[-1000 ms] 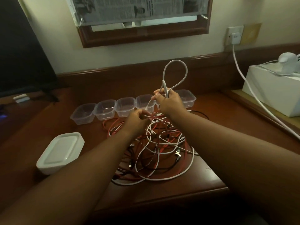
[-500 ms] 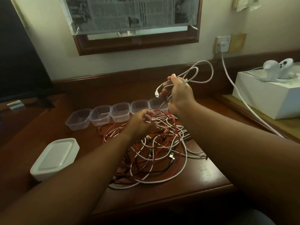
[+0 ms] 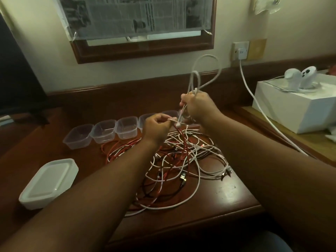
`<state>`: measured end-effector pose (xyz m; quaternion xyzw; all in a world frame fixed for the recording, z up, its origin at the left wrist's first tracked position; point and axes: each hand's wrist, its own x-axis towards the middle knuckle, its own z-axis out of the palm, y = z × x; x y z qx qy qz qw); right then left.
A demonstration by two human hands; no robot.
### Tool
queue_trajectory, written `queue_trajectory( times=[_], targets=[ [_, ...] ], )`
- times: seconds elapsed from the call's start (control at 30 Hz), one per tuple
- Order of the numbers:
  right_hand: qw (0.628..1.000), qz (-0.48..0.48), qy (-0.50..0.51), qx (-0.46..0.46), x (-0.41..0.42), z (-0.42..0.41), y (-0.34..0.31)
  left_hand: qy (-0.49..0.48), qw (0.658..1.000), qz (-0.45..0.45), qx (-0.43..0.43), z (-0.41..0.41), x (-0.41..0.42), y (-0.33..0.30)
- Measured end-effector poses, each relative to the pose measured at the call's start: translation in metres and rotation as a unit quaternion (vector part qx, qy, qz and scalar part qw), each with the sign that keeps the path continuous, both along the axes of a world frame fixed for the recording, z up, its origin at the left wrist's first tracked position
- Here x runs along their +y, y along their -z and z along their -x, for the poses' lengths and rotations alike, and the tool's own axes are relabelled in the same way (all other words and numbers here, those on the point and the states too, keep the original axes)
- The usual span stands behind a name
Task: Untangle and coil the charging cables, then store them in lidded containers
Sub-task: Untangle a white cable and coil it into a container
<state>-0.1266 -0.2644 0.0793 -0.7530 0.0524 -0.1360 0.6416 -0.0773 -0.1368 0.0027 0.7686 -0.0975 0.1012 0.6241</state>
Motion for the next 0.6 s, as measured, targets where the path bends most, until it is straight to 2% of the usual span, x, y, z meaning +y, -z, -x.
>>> queue_trajectory(
  times=[0.1, 0.17, 0.3, 0.37, 0.47, 0.6],
  targets=[
    [0.975, 0.209, -0.042, 0.063, -0.003, -0.008, 0.004, 0.014, 0.993, -0.096, -0.064, -0.009, 0.0, -0.001],
    [0.946, 0.316, -0.05, 0.051, -0.003, -0.008, 0.005, 0.003, 0.982, -0.157, -0.101, -0.021, 0.002, 0.002],
    [0.873, 0.475, -0.095, 0.063, 0.001, -0.009, 0.008, 0.029, 0.983, -0.149, -0.099, -0.039, -0.001, 0.008],
    [0.864, 0.494, -0.073, 0.056, -0.001, -0.015, 0.011, 0.045, 0.986, -0.135, -0.088, -0.043, -0.005, 0.013],
    [0.879, 0.476, 0.003, 0.035, -0.008, -0.024, 0.017, 0.047, 0.988, -0.124, -0.076, -0.046, -0.011, 0.019],
    [0.89, 0.456, 0.002, 0.028, -0.011, -0.028, 0.025, 0.065, 0.982, -0.171, -0.035, -0.048, -0.008, 0.033]
  ],
)
